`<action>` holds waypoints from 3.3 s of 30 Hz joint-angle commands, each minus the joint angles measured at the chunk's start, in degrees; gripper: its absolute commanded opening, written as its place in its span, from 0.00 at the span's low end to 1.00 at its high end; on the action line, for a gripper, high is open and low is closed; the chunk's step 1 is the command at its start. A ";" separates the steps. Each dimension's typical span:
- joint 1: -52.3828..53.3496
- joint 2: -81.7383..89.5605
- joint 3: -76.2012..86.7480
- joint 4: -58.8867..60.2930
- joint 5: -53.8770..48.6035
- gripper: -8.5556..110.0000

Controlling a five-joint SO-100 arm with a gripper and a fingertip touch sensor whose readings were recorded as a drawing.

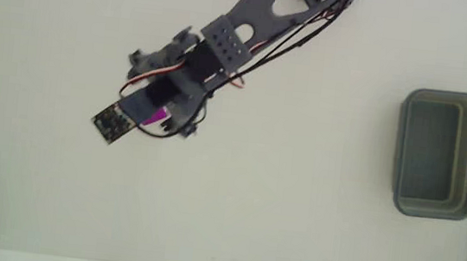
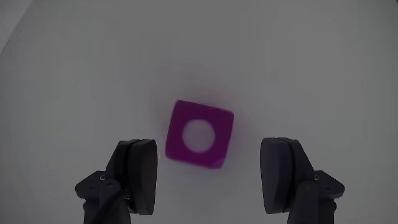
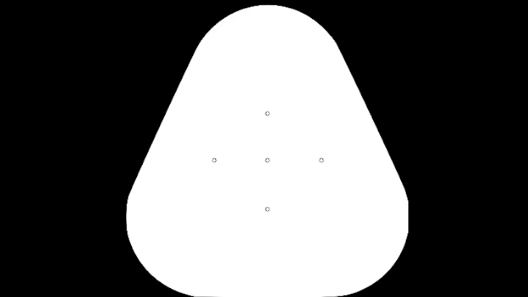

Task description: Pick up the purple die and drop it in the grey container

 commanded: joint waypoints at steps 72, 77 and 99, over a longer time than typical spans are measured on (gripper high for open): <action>0.68 -3.68 5.31 -13.38 0.26 1.00; 0.68 -3.68 5.31 -13.38 0.26 1.00; 0.68 -3.68 5.31 -13.38 0.26 1.00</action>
